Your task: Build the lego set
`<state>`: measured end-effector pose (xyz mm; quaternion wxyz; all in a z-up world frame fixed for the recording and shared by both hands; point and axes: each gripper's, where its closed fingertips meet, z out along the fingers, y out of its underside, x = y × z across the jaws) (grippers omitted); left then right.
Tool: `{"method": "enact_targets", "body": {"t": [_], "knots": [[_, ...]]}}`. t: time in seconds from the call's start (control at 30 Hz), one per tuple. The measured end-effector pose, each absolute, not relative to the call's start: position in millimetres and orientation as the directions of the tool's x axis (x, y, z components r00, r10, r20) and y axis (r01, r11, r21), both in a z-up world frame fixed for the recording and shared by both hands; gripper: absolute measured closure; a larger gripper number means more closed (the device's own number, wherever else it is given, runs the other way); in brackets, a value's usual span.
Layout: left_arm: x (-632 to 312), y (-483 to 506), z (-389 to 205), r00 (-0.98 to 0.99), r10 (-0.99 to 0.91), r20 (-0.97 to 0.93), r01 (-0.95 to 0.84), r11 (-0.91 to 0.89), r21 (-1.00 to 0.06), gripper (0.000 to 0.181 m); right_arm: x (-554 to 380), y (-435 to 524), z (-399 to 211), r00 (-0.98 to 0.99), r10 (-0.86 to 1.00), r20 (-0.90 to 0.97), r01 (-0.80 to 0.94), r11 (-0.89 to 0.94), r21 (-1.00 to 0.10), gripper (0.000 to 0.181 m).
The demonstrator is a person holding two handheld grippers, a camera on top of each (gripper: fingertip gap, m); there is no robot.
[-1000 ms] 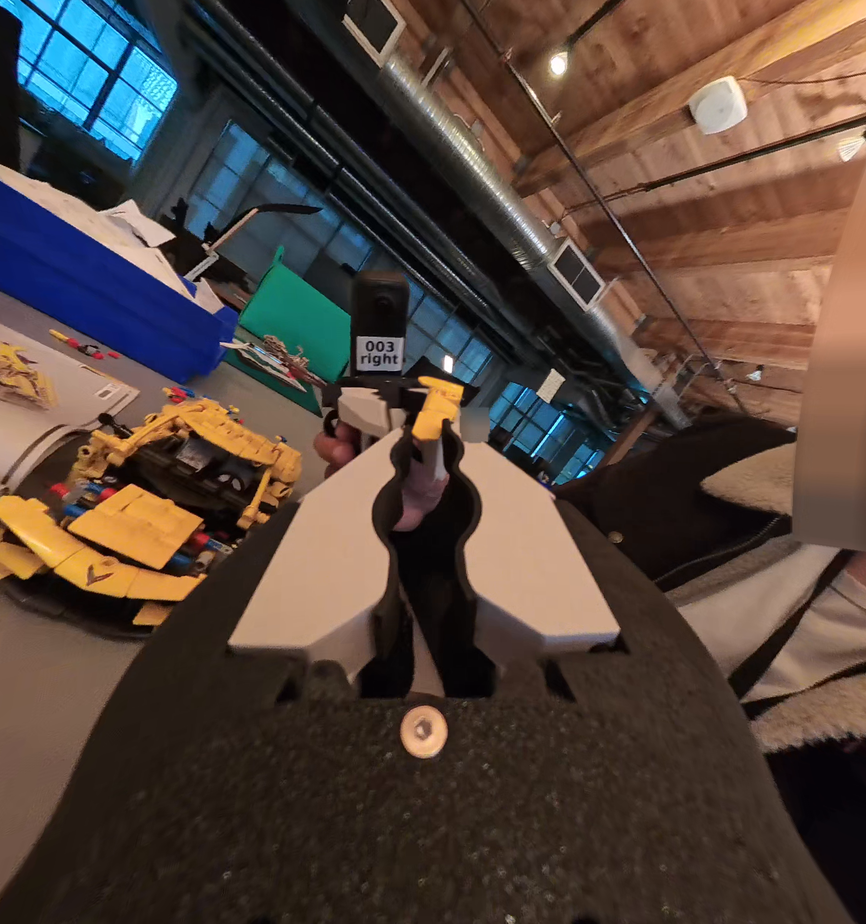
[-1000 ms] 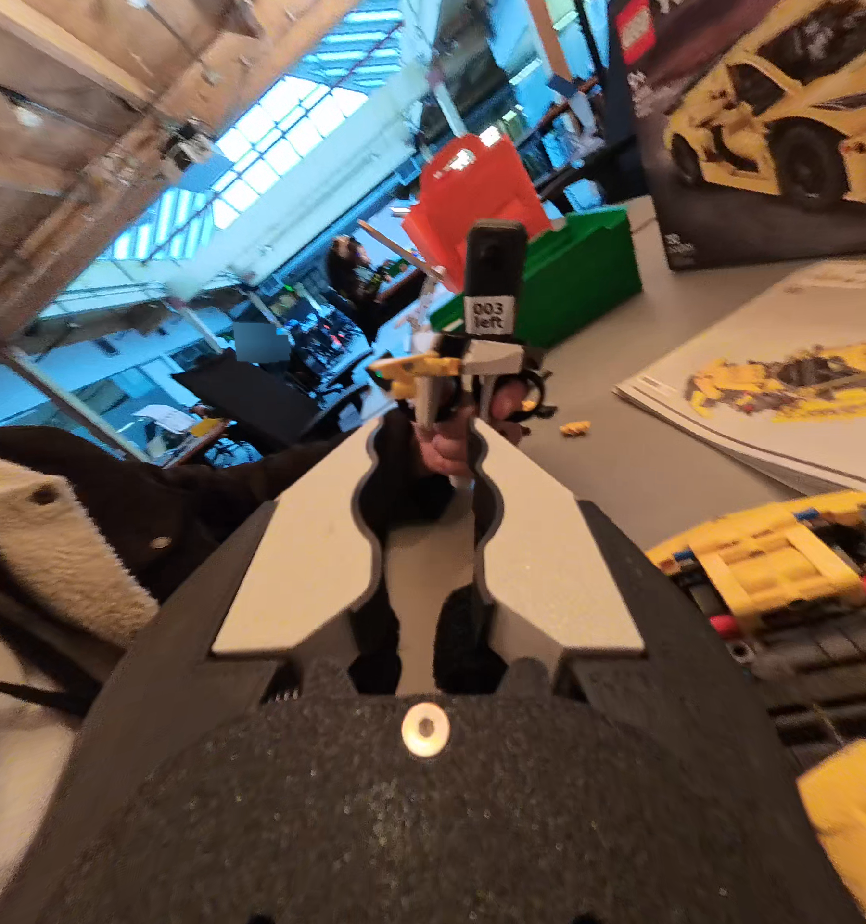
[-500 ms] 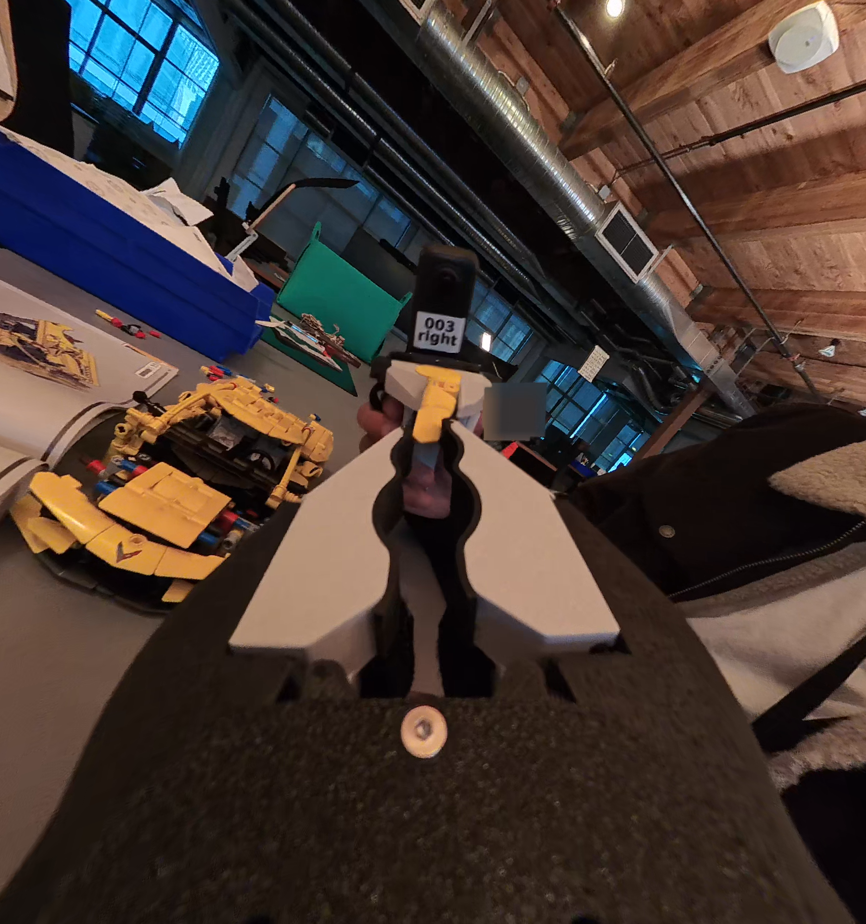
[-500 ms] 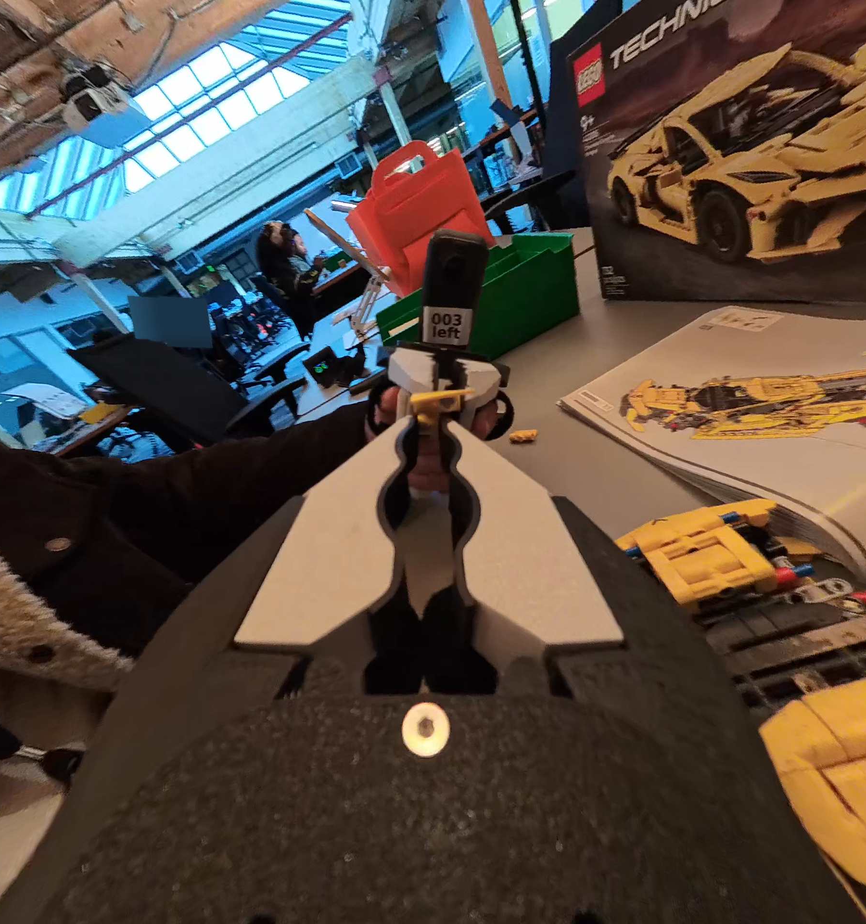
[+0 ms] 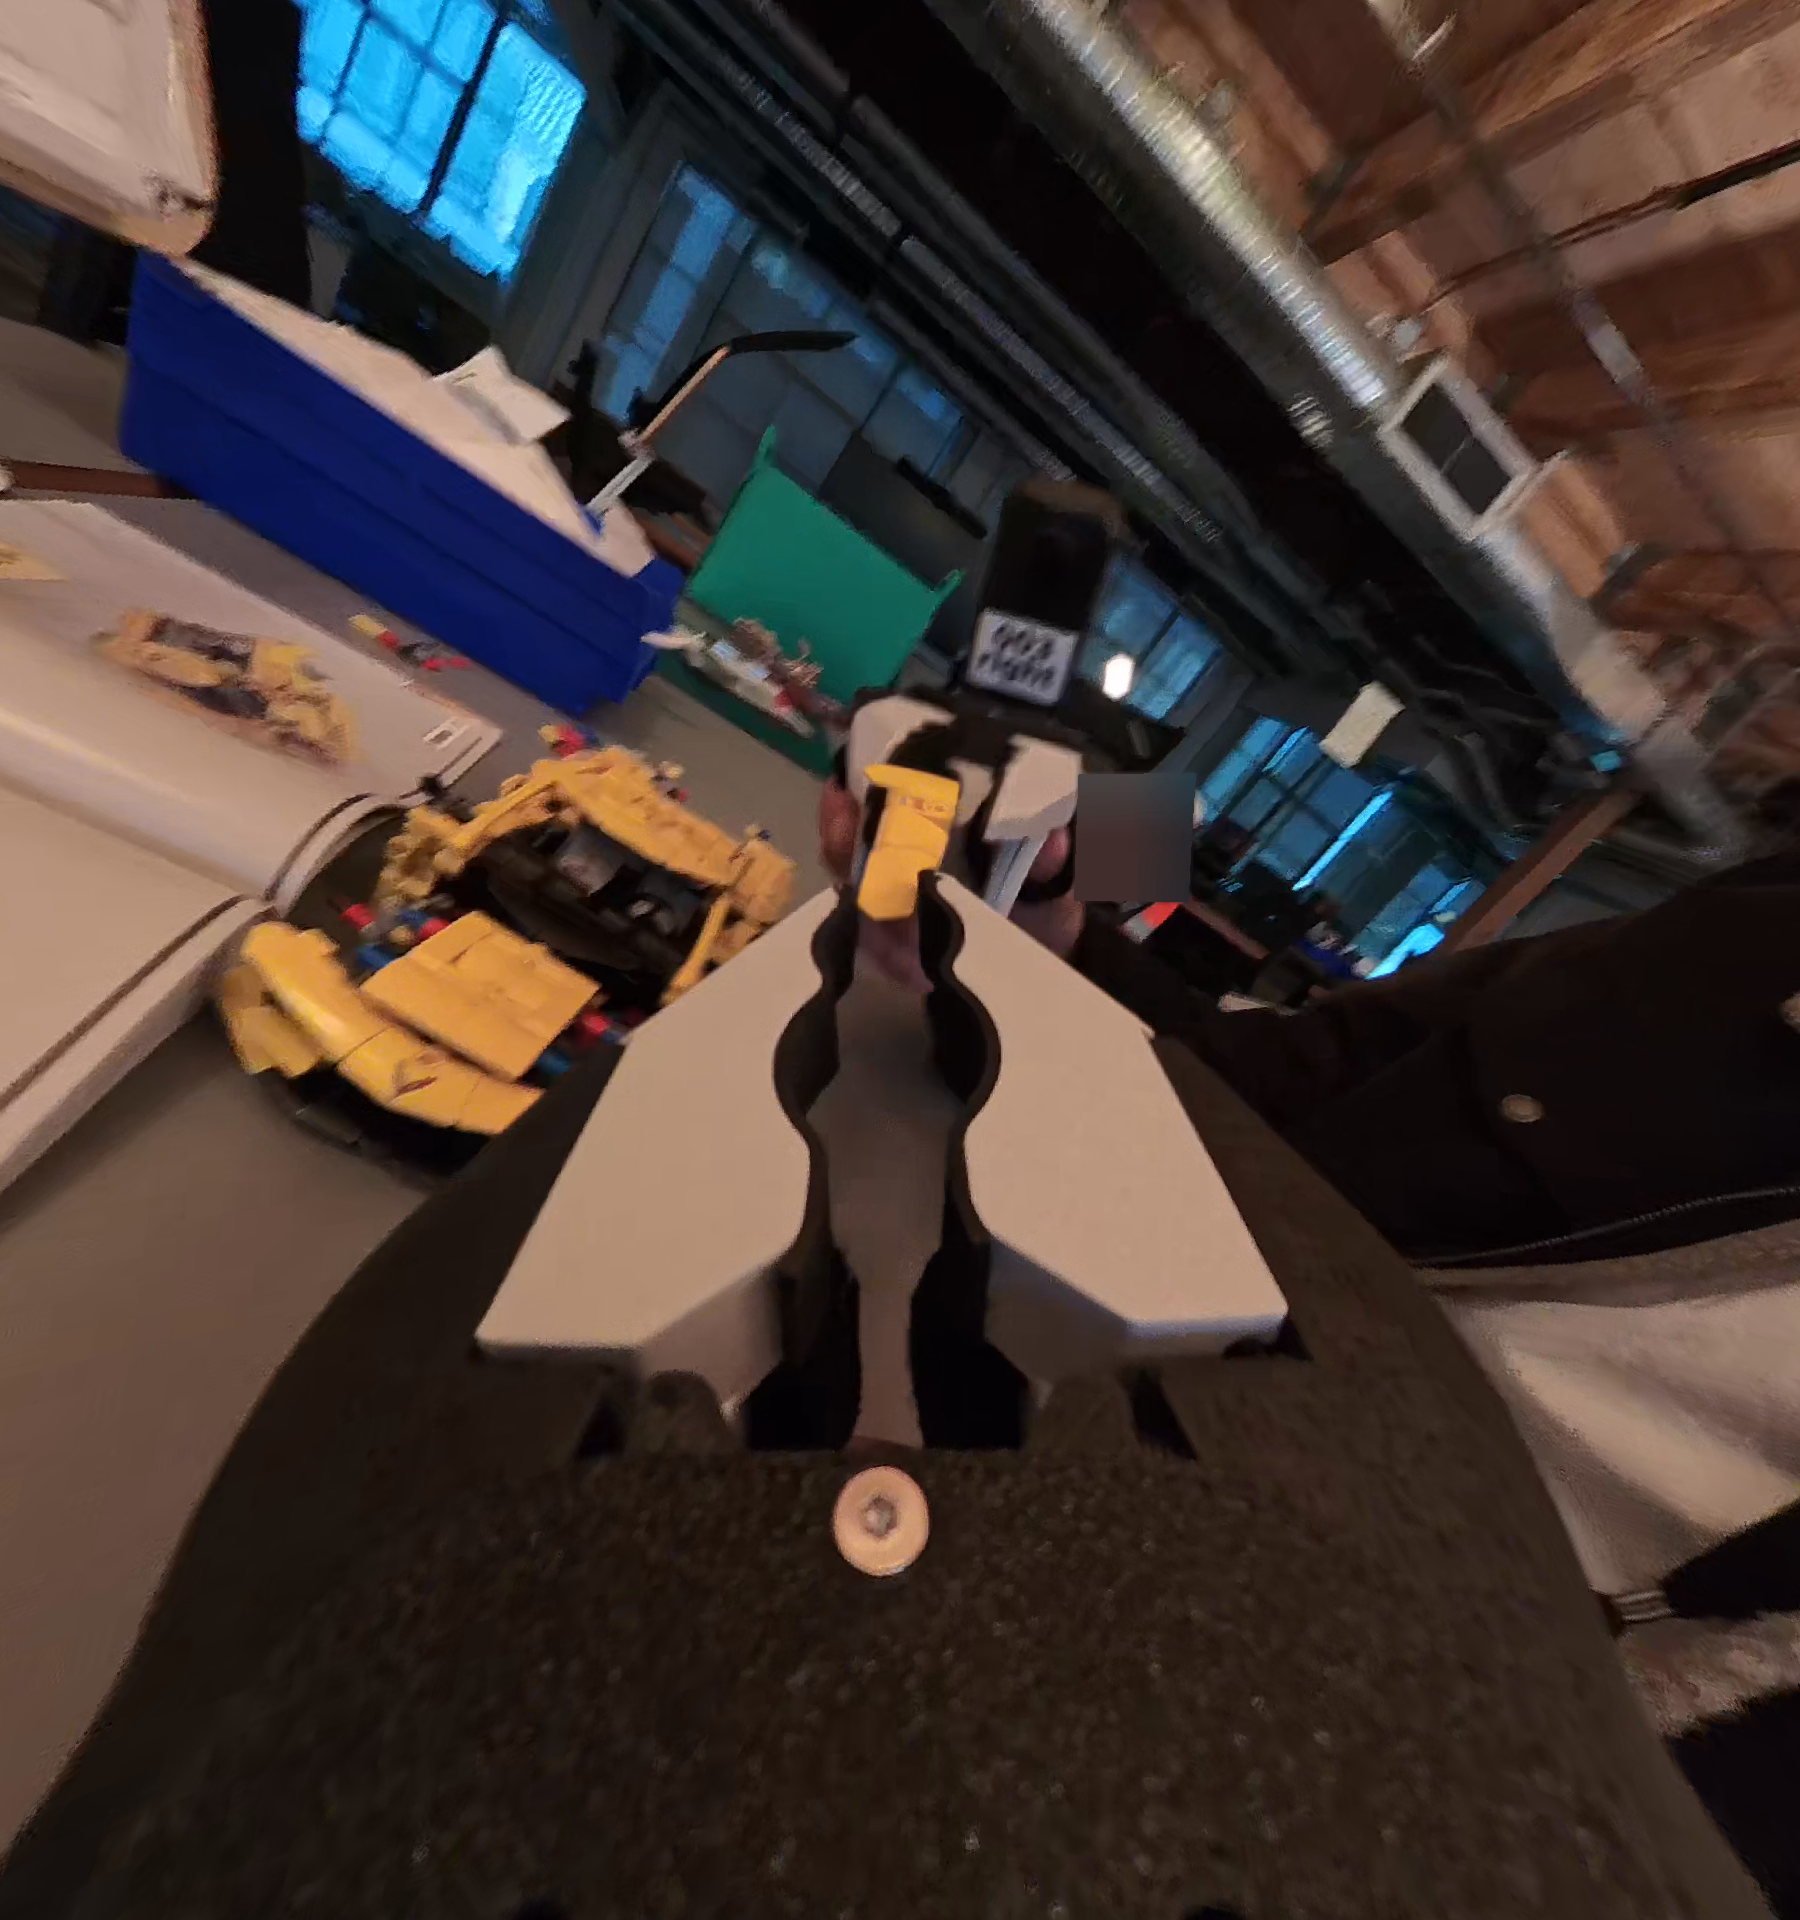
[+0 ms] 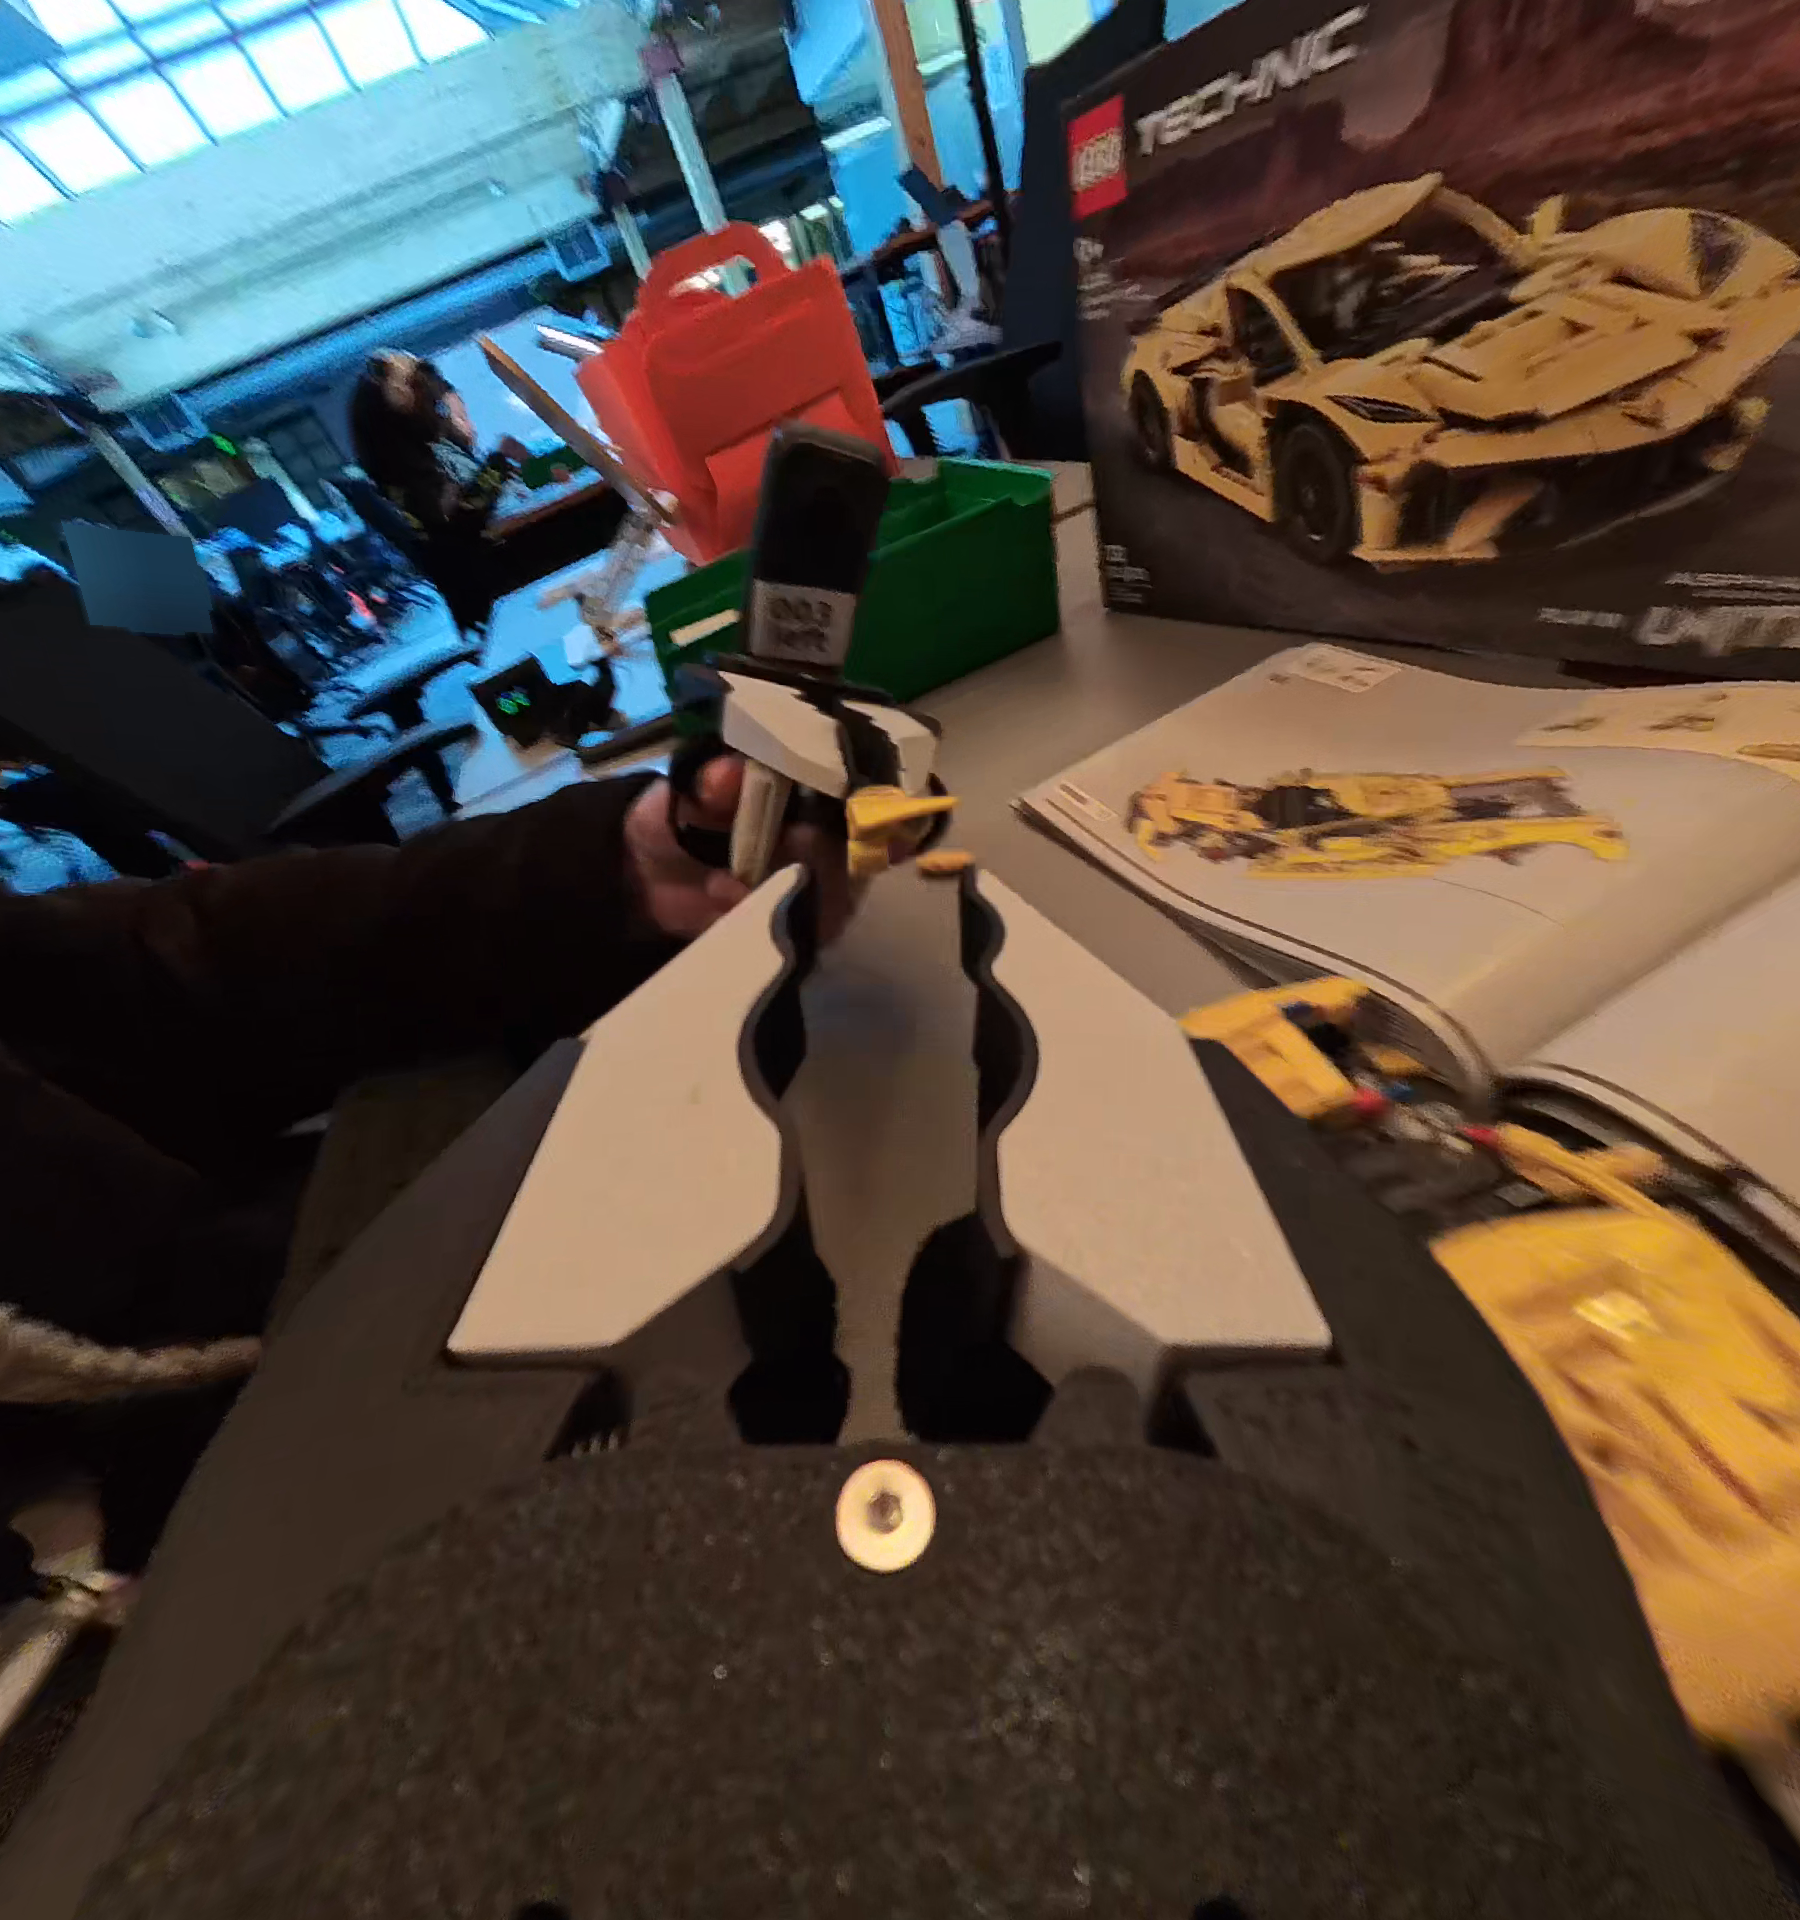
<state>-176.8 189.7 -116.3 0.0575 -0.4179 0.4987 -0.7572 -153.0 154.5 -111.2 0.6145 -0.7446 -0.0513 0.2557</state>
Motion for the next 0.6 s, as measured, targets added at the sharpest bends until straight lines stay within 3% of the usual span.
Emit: {"method": "enact_targets", "body": {"t": [0.1,0.2,0.3,0.43,0.5,0.6], "knots": [[-166.0,194.7,-151.7,-0.561,-0.679,0.474,-0.384,-0.293,-0.876,0.17,-111.7,141.7,-120.7,0.946,0.277,-0.17,-0.103,-0.24,-0.965,0.136],[-151.4,191.9,-169.1,-0.565,-0.734,0.377,-0.413,-0.144,-0.899,0.17,-106.8,140.9,-142.0,0.947,0.321,-0.018,0.103,-0.355,-0.929,0.118],[-142.7,183.1,-182.3,-0.624,-0.712,0.322,-0.434,-0.027,-0.901,0.17,-107.1,150.5,-163.7,0.913,0.4,0.085,0.29,-0.486,-0.824,0.113],[-136.0,182.5,-202.9,-0.645,-0.698,0.312,-0.48,0.051,-0.876,0.17,-110.3,157.2,-199.3,0.889,0.458,-0.027,0.351,-0.717,-0.602,0.11],[-134.2,183.6,-194.4,-0.663,-0.691,0.289,-0.429,0.034,-0.903,0.17,-107.4,166.6,-209.3,0.859,0.508,0.064,0.458,-0.709,-0.536,0.099],[-133.8,185.9,-198.6,-0.66,-0.709,0.25,-0.425,0.078,-0.902,0.17,-100.2,184.2,-202.7,0.809,0.526,0.264,0.579,-0.631,-0.517,0.101]]}}
